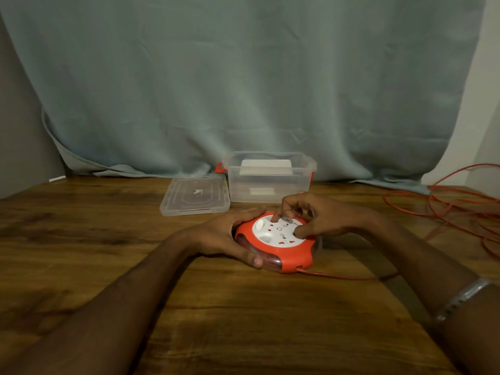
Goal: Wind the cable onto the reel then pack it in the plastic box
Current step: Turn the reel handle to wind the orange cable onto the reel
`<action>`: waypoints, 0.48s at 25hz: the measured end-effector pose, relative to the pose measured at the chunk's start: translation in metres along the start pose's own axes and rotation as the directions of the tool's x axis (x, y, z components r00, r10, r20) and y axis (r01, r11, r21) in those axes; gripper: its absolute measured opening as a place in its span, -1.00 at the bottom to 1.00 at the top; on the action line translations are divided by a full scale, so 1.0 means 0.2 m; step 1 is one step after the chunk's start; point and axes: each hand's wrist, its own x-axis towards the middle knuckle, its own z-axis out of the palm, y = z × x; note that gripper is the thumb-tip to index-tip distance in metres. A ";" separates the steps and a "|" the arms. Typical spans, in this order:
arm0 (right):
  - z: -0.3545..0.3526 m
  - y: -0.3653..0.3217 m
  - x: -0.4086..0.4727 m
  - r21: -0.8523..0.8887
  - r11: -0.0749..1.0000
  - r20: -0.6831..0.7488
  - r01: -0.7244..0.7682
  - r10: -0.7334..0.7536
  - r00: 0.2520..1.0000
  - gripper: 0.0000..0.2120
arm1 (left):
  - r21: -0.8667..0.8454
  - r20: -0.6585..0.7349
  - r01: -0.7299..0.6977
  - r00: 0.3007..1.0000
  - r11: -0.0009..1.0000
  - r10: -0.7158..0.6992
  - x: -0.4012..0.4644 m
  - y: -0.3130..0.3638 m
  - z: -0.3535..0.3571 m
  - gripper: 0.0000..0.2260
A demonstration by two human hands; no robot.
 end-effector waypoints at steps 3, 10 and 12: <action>-0.01 0.00 0.00 -0.014 1.000 0.005 0.017 -0.017 1.000 -0.65 | 0.001 -0.008 0.017 1.000 1.000 -0.017 -0.01 0.01 0.00 0.16; 0.00 -0.03 -0.01 -0.048 0.999 -0.009 0.027 -0.027 1.000 -0.70 | -0.001 0.016 0.041 0.999 0.999 -0.041 -0.01 0.02 0.00 0.12; 0.00 -0.04 -0.02 -0.044 0.999 -0.003 0.012 -0.013 1.000 -0.70 | 0.000 0.019 0.039 0.999 0.999 -0.039 -0.01 0.03 0.00 0.14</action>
